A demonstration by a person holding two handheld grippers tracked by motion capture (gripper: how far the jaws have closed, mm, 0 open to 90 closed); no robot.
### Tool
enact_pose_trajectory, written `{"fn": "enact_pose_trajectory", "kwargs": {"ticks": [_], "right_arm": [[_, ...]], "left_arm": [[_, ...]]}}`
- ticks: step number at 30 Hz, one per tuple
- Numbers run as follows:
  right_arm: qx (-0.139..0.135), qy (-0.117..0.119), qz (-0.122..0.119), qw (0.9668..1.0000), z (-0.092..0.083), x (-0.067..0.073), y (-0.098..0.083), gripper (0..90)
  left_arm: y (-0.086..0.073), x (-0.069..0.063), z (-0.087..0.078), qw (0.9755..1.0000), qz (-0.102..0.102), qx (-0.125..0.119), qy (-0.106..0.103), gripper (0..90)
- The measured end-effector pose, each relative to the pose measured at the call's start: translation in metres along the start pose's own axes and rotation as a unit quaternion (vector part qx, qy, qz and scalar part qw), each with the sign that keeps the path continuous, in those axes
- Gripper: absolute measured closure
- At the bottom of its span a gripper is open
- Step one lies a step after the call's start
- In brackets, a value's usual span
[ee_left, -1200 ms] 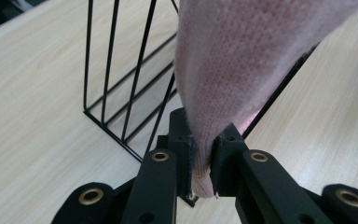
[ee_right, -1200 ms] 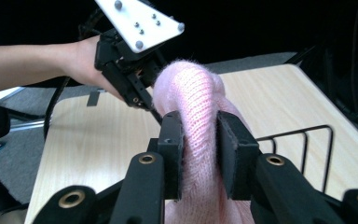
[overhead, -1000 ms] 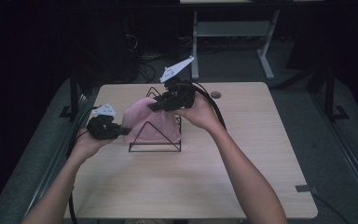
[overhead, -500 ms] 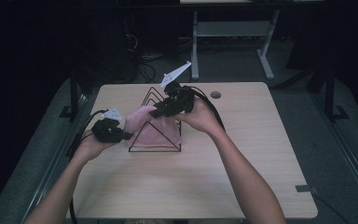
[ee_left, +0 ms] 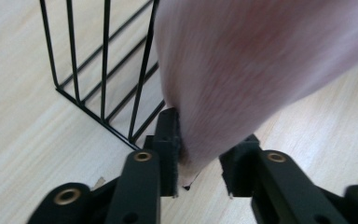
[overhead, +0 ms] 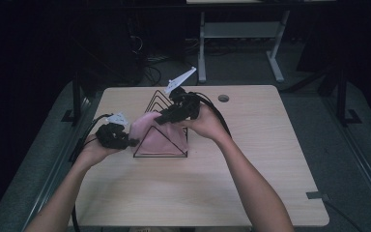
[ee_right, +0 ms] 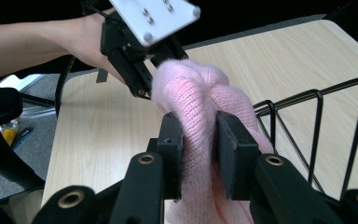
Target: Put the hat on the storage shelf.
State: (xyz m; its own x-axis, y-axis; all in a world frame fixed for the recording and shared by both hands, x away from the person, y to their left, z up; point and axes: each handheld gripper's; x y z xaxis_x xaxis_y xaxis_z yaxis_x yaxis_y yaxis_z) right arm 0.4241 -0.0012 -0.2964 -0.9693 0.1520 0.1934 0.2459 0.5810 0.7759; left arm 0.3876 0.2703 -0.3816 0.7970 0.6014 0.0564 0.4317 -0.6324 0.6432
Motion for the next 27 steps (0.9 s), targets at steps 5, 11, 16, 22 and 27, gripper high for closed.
{"fn": "enact_pose_trajectory", "kwargs": {"ticks": [5, 11, 16, 22, 27], "right_arm": [[0.001, 0.006, 0.006, 1.0000, 0.006, 0.001, 0.001, 68.5], [-0.002, 0.007, 0.007, 0.9999, 0.000, 0.001, -0.002, 58.2], [-0.017, 0.015, 0.006, 0.9997, -0.006, 0.000, -0.008, 59.5], [-0.031, 0.019, 0.011, 0.9993, -0.007, -0.003, -0.008, 74.9], [-0.025, 0.020, 0.018, 0.9993, -0.001, -0.007, -0.009, 79.4]], "left_arm": [[0.008, -0.003, -0.012, 0.9997, 0.019, -0.018, 0.002, 78.5], [0.009, -0.001, -0.013, 0.9998, 0.015, -0.015, -0.004, 82.0], [0.007, 0.003, -0.015, 0.9998, 0.009, -0.015, -0.006, 82.4], [0.007, 0.004, -0.015, 0.9999, 0.005, -0.013, -0.008, 82.6], [0.006, 0.003, -0.012, 0.9998, 0.007, 0.000, -0.021, 81.6]]}}
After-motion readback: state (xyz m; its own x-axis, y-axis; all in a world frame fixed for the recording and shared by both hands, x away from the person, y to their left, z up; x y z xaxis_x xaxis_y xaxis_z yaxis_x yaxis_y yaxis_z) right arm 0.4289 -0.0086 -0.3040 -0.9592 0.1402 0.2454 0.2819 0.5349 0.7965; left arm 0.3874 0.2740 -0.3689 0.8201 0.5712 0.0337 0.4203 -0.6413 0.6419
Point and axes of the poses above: each handheld gripper's, and its own axes: z roughly forward along the jaws, y roughly out of its top, x roughly to its left, and after that the axes turned 5 degrees about y, right-handed
